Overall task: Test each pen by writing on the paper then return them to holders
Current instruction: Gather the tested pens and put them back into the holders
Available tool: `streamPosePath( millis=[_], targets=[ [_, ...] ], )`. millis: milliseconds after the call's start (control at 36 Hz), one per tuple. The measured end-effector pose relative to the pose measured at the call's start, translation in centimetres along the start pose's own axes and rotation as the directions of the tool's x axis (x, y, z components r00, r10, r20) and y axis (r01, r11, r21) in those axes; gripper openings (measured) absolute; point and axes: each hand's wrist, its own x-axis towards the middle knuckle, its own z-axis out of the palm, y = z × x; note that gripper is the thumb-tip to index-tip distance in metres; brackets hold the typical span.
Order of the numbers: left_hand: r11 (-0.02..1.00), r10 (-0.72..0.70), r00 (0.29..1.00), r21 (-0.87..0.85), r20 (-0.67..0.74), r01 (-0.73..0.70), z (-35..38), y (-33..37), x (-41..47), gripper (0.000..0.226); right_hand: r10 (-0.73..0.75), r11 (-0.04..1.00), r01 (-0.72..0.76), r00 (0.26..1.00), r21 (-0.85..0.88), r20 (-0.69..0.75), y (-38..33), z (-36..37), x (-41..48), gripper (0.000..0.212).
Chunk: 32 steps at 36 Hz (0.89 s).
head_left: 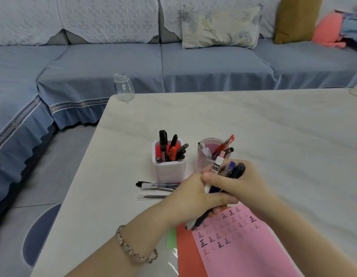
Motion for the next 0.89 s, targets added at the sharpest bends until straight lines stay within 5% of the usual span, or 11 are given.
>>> streamPosePath(
  millis=[111, 167, 278, 361, 444, 528, 639, 750, 889],
  targets=[
    [0.996, 0.046, 0.989, 0.078, -0.139, -0.035, 0.1, -0.1, 1.3, 0.018, -0.137, 0.979, 0.114, 0.982, -0.166, -0.133, 0.5, -1.1, 0.3, 0.022],
    [0.990, 0.104, 0.962, 0.123, -0.251, -0.075, -0.4, 0.0, 2.2, 0.039, -0.219, 0.968, 0.174, 0.938, -0.180, -0.269, 0.4, -1.7, 0.5, 0.023],
    [0.970, 0.217, 0.868, 0.196, -0.447, -0.141, -2.4, 1.3, 3.6, 0.069, -0.460, 0.887, 0.330, 0.689, -0.322, -0.560, -0.7, -4.5, 0.9, 0.021],
    [0.952, 0.189, 0.874, 0.301, -0.447, -0.052, -3.1, 1.3, 4.8, 0.085, -0.542, 0.840, 0.377, 0.553, -0.391, -0.632, -1.3, -6.0, 1.6, 0.015],
    [0.878, 0.139, 0.923, 0.475, -0.358, 0.052, -2.3, 0.4, 5.9, 0.101, -0.573, 0.818, 0.380, 0.602, -0.432, -0.556, -0.3, -6.0, 3.6, 0.017],
    [0.845, 0.116, 0.929, 0.527, -0.351, 0.094, -1.5, -0.6, 6.9, 0.105, -0.545, 0.778, 0.250, 0.726, -0.577, -0.420, 1.7, -5.1, 5.8, 0.024],
    [0.904, 0.026, 0.890, 0.390, -0.456, 0.174, -1.3, -1.9, 8.2, 0.066, -0.424, 0.768, 0.112, 0.826, -0.630, -0.370, 3.8, -4.4, 7.8, 0.030],
    [0.939, 0.051, 0.862, 0.318, -0.504, 0.131, -1.3, -3.0, 8.4, 0.038, -0.451, 0.727, 0.099, 0.815, -0.679, -0.364, 4.7, -3.7, 8.6, 0.008],
    [0.940, 0.078, 0.848, 0.322, -0.524, 0.112, -1.0, -2.8, 8.6, 0.043, -0.561, 0.603, 0.138, 0.774, -0.786, -0.295, 6.4, -2.7, 8.5, 0.028]
  ],
)
